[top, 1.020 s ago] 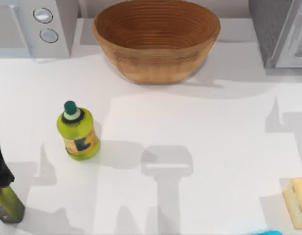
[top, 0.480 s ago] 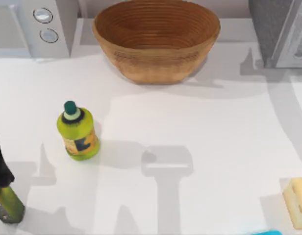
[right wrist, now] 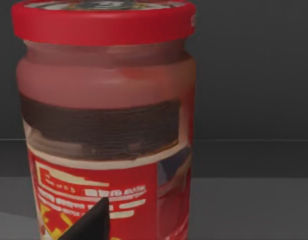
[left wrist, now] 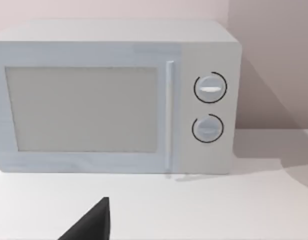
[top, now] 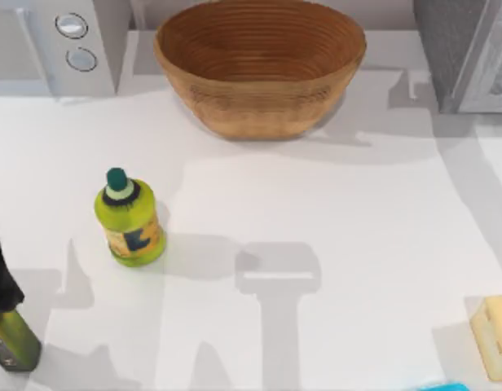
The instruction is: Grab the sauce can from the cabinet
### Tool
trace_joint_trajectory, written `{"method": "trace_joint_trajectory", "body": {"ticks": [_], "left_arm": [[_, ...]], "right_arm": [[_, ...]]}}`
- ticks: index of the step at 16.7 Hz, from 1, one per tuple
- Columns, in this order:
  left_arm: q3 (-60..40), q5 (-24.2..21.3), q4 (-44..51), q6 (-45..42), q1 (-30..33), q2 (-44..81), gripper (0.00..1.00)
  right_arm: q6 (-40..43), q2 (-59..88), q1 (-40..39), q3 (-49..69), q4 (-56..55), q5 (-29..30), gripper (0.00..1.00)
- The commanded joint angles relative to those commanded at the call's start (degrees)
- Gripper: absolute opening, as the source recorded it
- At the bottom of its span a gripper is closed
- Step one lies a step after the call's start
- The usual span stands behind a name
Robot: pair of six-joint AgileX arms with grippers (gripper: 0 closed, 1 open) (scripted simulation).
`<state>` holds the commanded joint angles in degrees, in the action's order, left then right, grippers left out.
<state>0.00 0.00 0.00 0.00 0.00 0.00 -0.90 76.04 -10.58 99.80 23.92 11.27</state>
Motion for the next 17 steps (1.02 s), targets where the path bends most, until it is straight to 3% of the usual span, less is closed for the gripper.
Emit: {"method": "trace_joint_trajectory", "body": {"ticks": [4, 12, 17], "left_arm": [[0.00, 0.00, 0.00, 0.00, 0.00, 0.00, 1.00], [0.00, 0.00, 0.00, 0.00, 0.00, 0.00, 1.00], [0.00, 0.00, 0.00, 0.00, 0.00, 0.00, 1.00]], "right_arm": [[-0.06, 0.12, -0.57, 0.17, -0.20, 0.68, 1.00], [-0.41, 4.56, -10.26, 3.10, -1.05, 10.89, 1.00], [-0.41, 4.61, -10.13, 3.09, -1.09, 10.83, 1.00]]}}
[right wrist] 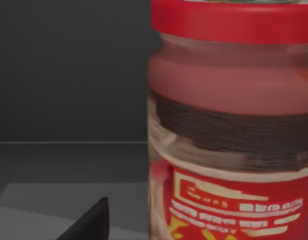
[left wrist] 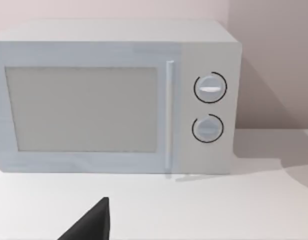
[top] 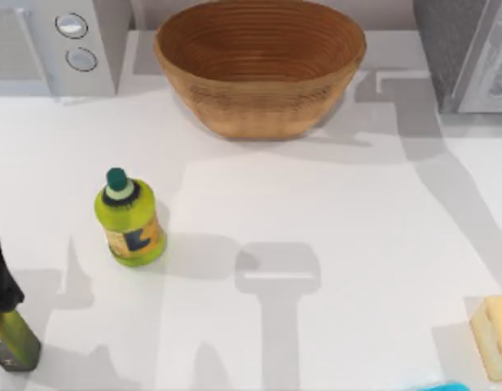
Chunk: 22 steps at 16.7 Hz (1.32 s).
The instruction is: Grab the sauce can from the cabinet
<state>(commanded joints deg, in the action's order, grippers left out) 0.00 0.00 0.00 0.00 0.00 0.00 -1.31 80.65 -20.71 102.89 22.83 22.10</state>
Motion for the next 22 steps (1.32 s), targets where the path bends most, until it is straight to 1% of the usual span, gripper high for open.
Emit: {"method": "trace_joint_trajectory", "body": {"ticks": [6, 11, 22], "left_arm": [[0.00, 0.00, 0.00, 0.00, 0.00, 0.00, 1.00], [0.00, 0.00, 0.00, 0.00, 0.00, 0.00, 1.00], [0.00, 0.00, 0.00, 0.00, 0.00, 0.00, 1.00]], "right_arm": [[0.02, 10.34, 3.31, 9.42, -0.89, -3.21, 1.00], [0.03, 11.71, 3.90, 10.76, -1.05, -3.77, 1.00], [0.03, 11.71, 3.90, 10.76, -1.05, -3.77, 0.17]]}}
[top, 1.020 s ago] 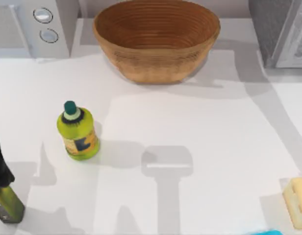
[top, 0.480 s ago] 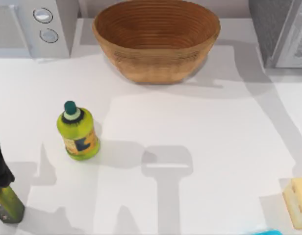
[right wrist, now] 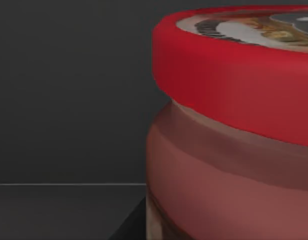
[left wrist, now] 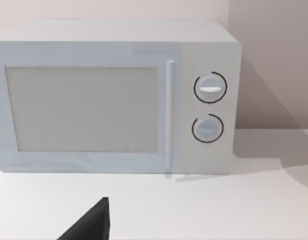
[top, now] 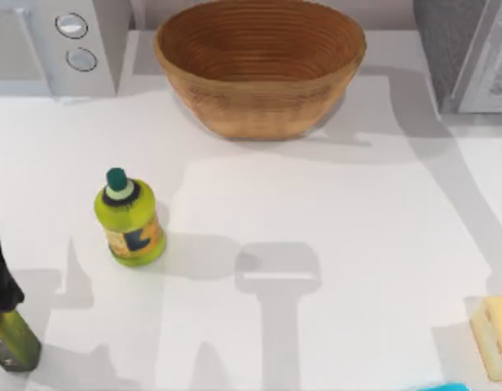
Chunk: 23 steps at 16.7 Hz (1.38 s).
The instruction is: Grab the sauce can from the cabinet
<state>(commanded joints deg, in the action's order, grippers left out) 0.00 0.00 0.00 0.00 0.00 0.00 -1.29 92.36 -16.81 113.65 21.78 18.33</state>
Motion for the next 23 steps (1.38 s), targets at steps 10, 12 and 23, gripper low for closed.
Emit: {"method": "trace_joint_trajectory", "body": {"ticks": [10, 12, 23], "left_arm": [[0.00, 0.00, 0.00, 0.00, 0.00, 0.00, 1.00], [0.00, 0.00, 0.00, 0.00, 0.00, 0.00, 1.00], [0.00, 0.00, 0.00, 0.00, 0.00, 0.00, 1.00]], "right_arm": [[0.00, 0.00, 0.00, 0.00, 0.00, 0.00, 0.00], [-0.11, -0.11, -0.19, -0.05, 0.18, 0.14, 0.00], [-0.35, -17.99, -20.64, 4.88, 23.48, 20.26, 0.00]]}}
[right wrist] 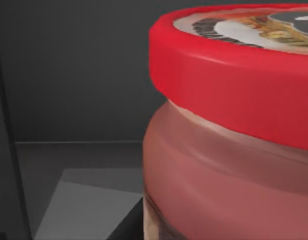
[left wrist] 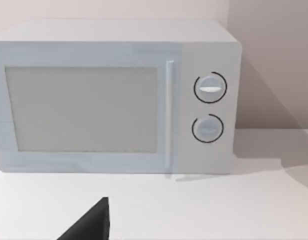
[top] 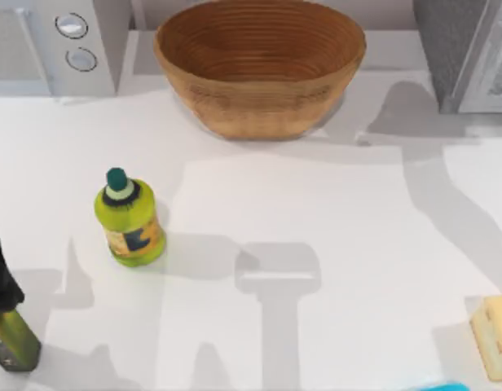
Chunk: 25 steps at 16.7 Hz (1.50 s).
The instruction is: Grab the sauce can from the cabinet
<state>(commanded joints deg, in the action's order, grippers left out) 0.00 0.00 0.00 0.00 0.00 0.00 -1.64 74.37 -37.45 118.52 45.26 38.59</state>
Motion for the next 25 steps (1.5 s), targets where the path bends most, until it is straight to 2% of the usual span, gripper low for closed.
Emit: {"method": "trace_joint_trajectory", "body": {"ticks": [6, 11, 15, 20, 25], "left_arm": [[0.00, 0.00, 0.00, 0.00, 0.00, 0.00, 1.00], [0.00, 0.00, 0.00, 0.00, 0.00, 0.00, 1.00], [0.00, 0.00, 0.00, 0.00, 0.00, 0.00, 1.00], [0.00, 0.00, 0.00, 0.00, 0.00, 0.00, 1.00], [0.00, 0.00, 0.00, 0.00, 0.00, 0.00, 1.00]], "right_arm": [[-0.12, -0.82, -0.04, -0.46, 0.21, -0.05, 0.00], [-0.43, -7.95, 4.35, -12.35, -3.15, -7.63, 0.00], [-0.69, -19.73, 10.81, -32.41, -9.71, -17.01, 0.00], [-0.63, -39.52, 20.55, -65.25, -22.03, -28.18, 0.00], [0.15, -59.13, 29.87, -96.23, -34.96, -35.66, 0.00]]}}
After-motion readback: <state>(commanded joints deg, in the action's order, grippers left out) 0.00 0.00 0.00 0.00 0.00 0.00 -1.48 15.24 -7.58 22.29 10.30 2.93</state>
